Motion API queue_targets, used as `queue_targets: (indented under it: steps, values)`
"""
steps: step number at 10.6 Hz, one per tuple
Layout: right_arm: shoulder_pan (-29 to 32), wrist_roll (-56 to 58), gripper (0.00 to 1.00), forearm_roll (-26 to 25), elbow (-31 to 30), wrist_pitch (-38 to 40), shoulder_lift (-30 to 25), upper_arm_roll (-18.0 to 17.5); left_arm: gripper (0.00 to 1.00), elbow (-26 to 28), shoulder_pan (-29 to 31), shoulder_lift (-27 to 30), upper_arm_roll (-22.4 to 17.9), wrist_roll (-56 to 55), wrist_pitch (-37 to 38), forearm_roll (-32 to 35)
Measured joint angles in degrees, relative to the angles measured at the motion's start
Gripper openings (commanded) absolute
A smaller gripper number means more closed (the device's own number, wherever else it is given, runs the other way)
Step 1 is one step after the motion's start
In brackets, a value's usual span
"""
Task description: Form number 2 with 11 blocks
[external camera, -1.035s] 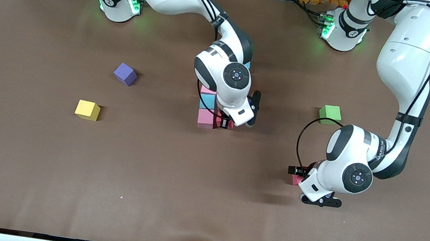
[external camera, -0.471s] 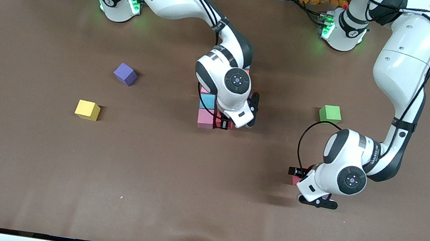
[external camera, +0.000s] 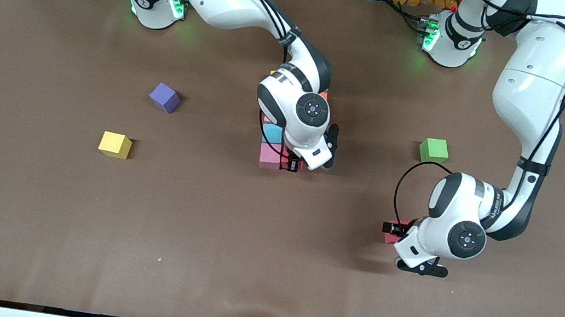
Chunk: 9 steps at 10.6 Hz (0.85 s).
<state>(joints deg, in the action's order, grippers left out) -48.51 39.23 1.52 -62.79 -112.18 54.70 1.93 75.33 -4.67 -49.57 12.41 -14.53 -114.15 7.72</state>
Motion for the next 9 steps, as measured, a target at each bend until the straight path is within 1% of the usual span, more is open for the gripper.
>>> queue_targets:
  steps: [2,3,4,5,7,9]
  values:
    - [0.0,0.0,0.24,-0.23,0.0,0.0,0.17,0.01,1.0,0.03,-0.13,-0.89,0.13,-0.41,-0.39,0.0]
    - [0.0,0.0,0.24,-0.26,0.0,-0.03,0.31,0.02,0.88,0.03,-0.22,-1.22,0.17,-1.02,-0.89,0.0]
    - [0.01,0.01,0.24,-0.28,0.01,-0.12,0.45,0.04,0.75,0.03,-0.29,-1.42,0.17,-1.36,-1.11,0.0]
    - [0.01,0.01,0.24,-0.29,0.04,-0.18,0.6,0.04,0.64,0.03,-0.29,-1.51,0.17,-1.42,-1.22,0.0]
    - [0.06,0.01,0.24,-0.31,0.08,-0.5,0.97,0.09,0.48,-0.05,-0.31,-1.52,0.2,-1.44,-2.27,0.0]
    - [0.09,0.01,0.24,-0.32,0.09,-0.88,1.26,0.1,0.26,-0.43,-0.36,-1.49,0.3,-1.44,-2.72,0.0]
